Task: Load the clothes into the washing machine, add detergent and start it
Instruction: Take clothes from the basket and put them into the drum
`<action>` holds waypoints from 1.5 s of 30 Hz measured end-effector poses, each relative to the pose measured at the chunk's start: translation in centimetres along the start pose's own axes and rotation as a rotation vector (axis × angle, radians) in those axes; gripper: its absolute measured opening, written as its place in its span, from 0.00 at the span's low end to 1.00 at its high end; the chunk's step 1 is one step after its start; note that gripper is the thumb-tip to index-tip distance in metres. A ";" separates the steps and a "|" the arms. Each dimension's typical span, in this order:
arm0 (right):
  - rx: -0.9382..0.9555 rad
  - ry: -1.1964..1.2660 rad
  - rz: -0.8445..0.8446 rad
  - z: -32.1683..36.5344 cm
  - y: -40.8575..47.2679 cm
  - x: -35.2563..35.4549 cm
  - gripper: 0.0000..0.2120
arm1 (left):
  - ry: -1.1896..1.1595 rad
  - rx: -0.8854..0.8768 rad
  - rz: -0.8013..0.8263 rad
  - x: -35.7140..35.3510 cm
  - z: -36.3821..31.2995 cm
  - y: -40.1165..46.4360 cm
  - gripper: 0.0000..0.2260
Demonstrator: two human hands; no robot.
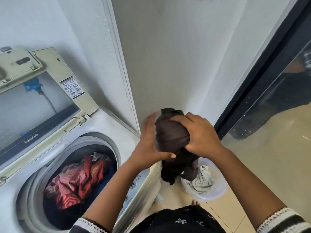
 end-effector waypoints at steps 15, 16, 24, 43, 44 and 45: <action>-0.219 0.863 0.166 -1.2 -1.8 -1.2 0.58 | -1.364 0.279 -0.383 1.6 4.0 -1.0 0.20; -0.230 0.907 0.173 -0.9 -1.8 -1.9 0.58 | -1.378 0.292 -0.338 0.8 3.5 -1.0 0.24; -0.474 0.867 -0.264 -2.6 -3.2 -2.3 0.38 | -0.846 0.441 -0.167 -1.1 4.4 -1.9 0.33; -0.197 0.770 0.015 -1.9 -2.6 1.2 0.52 | -0.912 0.204 -0.400 1.0 3.3 -1.7 0.34; -0.271 0.856 -0.008 -3.0 -3.0 0.9 0.53 | -1.088 0.249 -0.428 0.6 3.5 -1.9 0.30; -0.332 0.976 -0.017 -3.9 -3.5 0.5 0.54 | -1.242 0.302 -0.447 0.0 3.7 -2.1 0.24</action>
Point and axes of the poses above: each hand's wrist, its own y-axis towards the middle knuckle, its own x-axis out of the back of the hand, z = x × y, the point moved 6 cm from there along y, towards the middle knuckle, and after that the axes turned 2 degrees about -z, right-handed, at the moved point
